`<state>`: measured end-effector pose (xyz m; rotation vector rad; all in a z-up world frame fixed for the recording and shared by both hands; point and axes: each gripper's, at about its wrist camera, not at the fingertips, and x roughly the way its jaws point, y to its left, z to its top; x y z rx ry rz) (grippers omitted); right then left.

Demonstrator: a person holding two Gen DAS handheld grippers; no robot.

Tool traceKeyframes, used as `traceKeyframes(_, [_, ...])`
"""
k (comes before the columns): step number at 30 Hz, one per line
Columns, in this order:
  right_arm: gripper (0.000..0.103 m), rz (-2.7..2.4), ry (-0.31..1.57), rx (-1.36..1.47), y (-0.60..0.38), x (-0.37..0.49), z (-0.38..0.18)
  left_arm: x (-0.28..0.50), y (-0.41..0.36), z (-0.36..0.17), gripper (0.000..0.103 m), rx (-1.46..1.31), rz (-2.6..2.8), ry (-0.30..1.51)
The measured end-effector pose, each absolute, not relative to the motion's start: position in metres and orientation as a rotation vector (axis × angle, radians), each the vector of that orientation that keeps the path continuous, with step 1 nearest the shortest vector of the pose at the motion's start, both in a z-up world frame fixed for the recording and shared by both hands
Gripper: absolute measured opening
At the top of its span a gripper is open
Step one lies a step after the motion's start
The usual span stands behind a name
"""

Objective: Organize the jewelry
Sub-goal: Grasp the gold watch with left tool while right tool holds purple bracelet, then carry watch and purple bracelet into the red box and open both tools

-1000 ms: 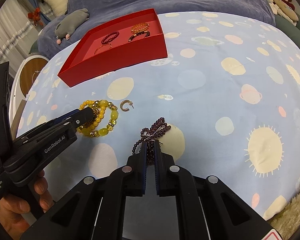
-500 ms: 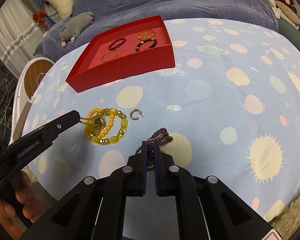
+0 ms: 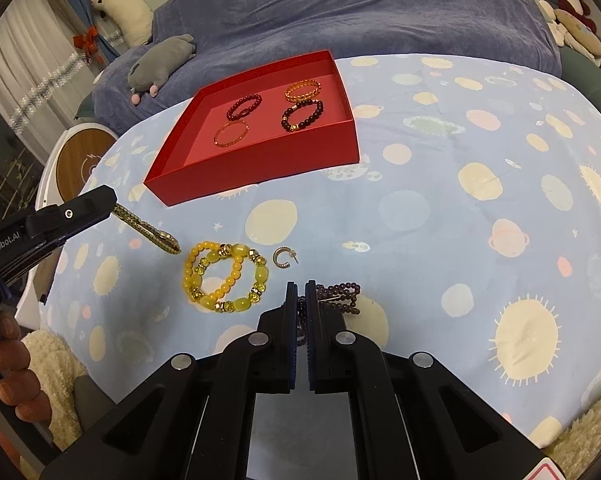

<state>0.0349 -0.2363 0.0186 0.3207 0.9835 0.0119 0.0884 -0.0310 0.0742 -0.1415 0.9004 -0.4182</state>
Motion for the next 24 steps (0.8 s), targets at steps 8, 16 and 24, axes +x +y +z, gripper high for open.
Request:
traceKeyframes(8, [0.004, 0.027, 0.921, 0.32, -0.242, 0.059, 0.047, 0.111, -0.033, 0.1, 0.011, -0.14, -0.414, 0.86])
traceKeyframes(16, [0.004, 0.057, 0.834, 0.321, -0.252, 0.124, 0.082, 0.156, -0.037, 0.115, 0.011, -0.148, -0.403, 0.816])
traceKeyframes(24, [0.004, 0.065, 0.854, 0.312, -0.246, 0.189, 0.07, 0.206, -0.045, 0.108, 0.011, -0.162, -0.39, 0.816])
